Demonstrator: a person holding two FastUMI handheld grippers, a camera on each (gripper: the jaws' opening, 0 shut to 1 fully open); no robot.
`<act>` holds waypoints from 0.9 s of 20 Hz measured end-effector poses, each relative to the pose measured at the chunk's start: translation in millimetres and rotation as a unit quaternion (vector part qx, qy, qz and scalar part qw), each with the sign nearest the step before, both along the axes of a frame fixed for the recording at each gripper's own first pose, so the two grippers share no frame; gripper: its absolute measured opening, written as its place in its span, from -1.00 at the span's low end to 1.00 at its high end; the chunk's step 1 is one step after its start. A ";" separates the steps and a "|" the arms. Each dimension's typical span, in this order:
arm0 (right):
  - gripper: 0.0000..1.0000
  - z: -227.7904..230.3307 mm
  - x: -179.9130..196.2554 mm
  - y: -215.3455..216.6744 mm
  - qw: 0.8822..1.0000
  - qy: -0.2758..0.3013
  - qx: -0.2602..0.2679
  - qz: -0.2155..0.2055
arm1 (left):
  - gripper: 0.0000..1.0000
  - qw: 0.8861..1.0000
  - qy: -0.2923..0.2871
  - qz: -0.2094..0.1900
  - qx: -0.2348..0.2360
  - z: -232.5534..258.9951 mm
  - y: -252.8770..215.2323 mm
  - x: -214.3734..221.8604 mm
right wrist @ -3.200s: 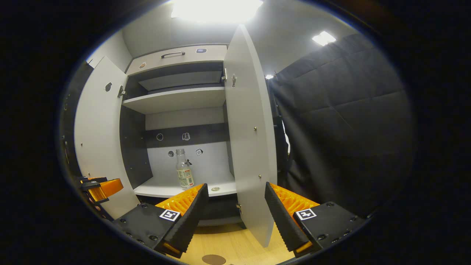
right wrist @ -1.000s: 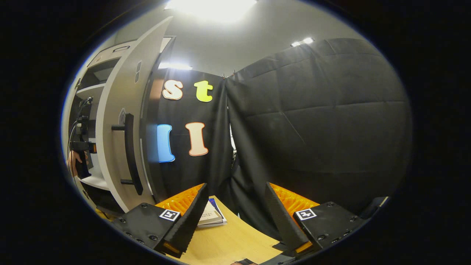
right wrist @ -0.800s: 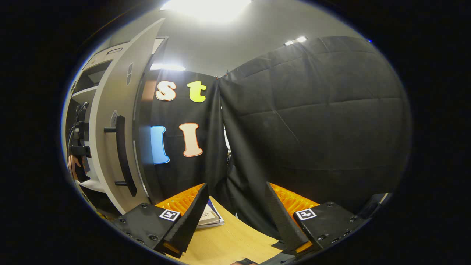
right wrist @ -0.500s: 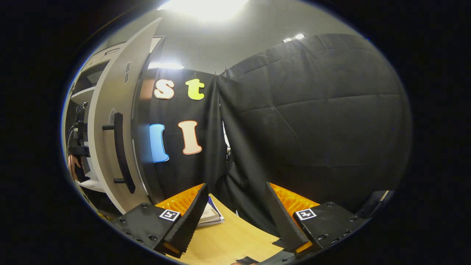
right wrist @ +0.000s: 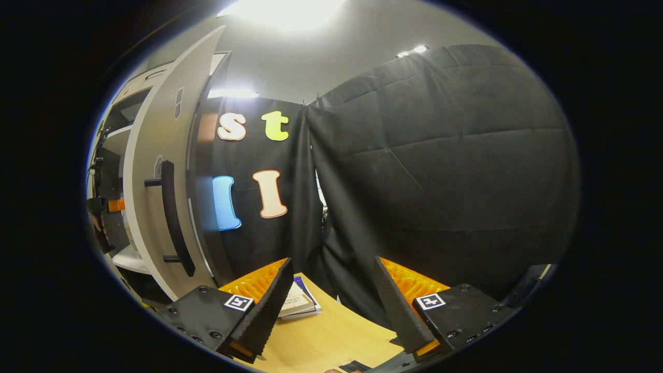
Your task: Grasp the bottle in the cabinet with the left hand and place it on the coaster, then close the right door with the right hand and the left door with the left hand.
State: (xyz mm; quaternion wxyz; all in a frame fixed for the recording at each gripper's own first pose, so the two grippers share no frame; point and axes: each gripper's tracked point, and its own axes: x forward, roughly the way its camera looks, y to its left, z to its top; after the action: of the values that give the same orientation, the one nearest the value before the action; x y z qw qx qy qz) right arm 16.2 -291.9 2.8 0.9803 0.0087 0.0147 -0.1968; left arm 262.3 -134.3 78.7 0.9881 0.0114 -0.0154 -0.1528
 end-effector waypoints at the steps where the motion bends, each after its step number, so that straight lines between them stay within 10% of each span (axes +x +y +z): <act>1: 0.96 -0.9 0.6 2.7 1.000 -0.001 0.001 0.003 | -0.29 1.000 -0.002 -0.009 -0.004 5.5 -0.9 -13.8; 11: 0.96 8.7 -0.4 13.5 1.000 -0.002 -0.018 0.015 | -0.14 0.997 0.022 -0.051 -0.045 -19.7 1.5 -105.4; 18: 0.96 13.7 -14.1 11.3 1.000 -0.013 0.008 -0.021 | -0.43 0.995 0.039 -0.069 -0.052 -106.5 -2.1 -156.0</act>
State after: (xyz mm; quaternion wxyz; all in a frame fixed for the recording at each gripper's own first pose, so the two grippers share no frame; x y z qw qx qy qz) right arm 2.1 -280.6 16.5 0.9759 0.0191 0.0035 -0.2173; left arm 106.3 -136.5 -27.9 0.9742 -0.0470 0.0149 -0.2203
